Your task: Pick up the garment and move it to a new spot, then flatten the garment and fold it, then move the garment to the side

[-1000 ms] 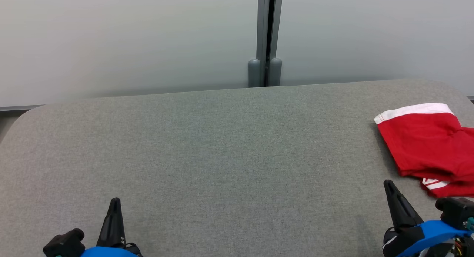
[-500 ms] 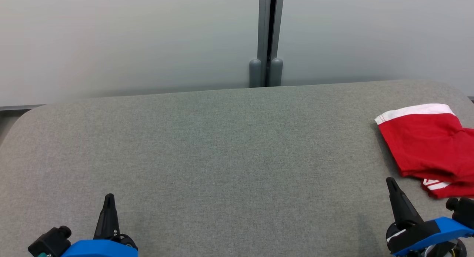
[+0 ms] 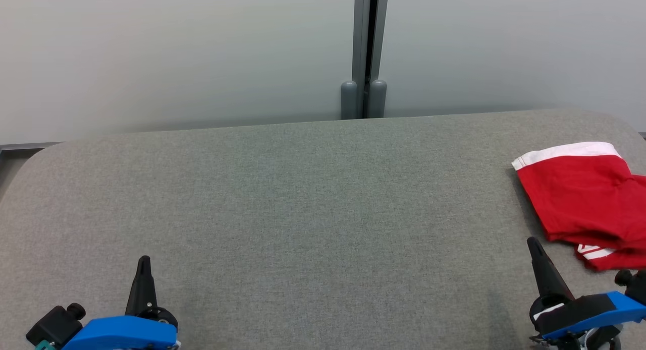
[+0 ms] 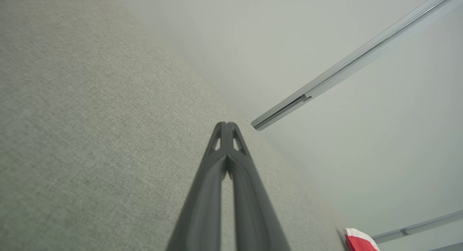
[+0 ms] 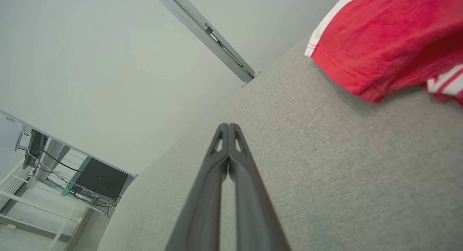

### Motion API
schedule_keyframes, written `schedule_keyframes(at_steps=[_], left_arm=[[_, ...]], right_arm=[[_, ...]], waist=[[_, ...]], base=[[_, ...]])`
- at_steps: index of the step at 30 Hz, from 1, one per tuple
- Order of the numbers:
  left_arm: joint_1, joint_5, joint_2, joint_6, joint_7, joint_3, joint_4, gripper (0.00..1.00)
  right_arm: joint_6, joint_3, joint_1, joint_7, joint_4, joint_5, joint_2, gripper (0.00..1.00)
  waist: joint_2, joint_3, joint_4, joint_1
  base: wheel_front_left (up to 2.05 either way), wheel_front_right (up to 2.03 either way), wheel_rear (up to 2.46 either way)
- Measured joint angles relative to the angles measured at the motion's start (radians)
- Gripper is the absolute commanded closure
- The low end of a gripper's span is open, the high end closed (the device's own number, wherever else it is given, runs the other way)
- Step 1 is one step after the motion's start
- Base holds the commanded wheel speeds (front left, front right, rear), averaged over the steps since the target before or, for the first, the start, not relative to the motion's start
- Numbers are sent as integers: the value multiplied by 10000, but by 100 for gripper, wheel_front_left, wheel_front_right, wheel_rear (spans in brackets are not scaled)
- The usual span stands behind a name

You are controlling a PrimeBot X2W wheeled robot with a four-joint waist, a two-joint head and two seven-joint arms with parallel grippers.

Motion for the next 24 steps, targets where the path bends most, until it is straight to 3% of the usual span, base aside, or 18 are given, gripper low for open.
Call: schedule_keyframes(at_steps=[24], left_arm=[[-320, -2479, -138, -48, 717, 328, -151, 100]], right_arm=[[0, -209, -285, 291, 148, 2606, 221, 100]], waist=[[0, -14, 53, 0]], base=[[0, 0, 0]])
